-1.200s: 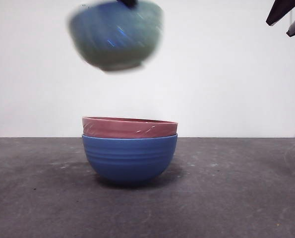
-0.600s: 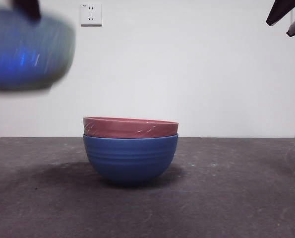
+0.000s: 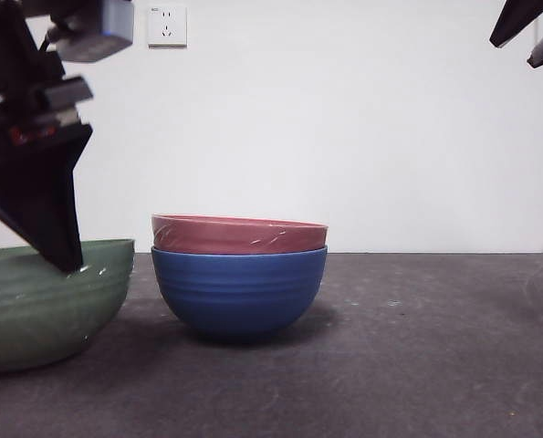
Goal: Pick up the green bowl on the top,put the green bowl on the left,pick up the red bowl in the middle,put the red bowl on the right
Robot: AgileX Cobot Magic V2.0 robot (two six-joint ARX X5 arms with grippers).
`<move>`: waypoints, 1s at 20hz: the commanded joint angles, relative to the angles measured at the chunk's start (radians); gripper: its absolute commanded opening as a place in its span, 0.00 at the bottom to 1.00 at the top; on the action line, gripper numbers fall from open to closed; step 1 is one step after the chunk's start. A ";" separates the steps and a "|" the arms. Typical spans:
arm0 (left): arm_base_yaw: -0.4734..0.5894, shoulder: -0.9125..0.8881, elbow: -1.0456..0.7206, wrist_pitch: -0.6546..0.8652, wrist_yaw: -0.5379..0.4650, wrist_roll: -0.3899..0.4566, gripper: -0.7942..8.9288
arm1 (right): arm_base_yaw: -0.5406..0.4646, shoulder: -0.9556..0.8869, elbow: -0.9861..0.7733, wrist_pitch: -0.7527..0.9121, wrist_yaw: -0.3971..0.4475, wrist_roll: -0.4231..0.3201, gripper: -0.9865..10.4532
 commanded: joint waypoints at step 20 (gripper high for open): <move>0.132 -0.238 0.244 -0.274 0.016 -0.030 0.44 | 0.420 0.352 0.295 -0.037 -0.030 -0.033 0.31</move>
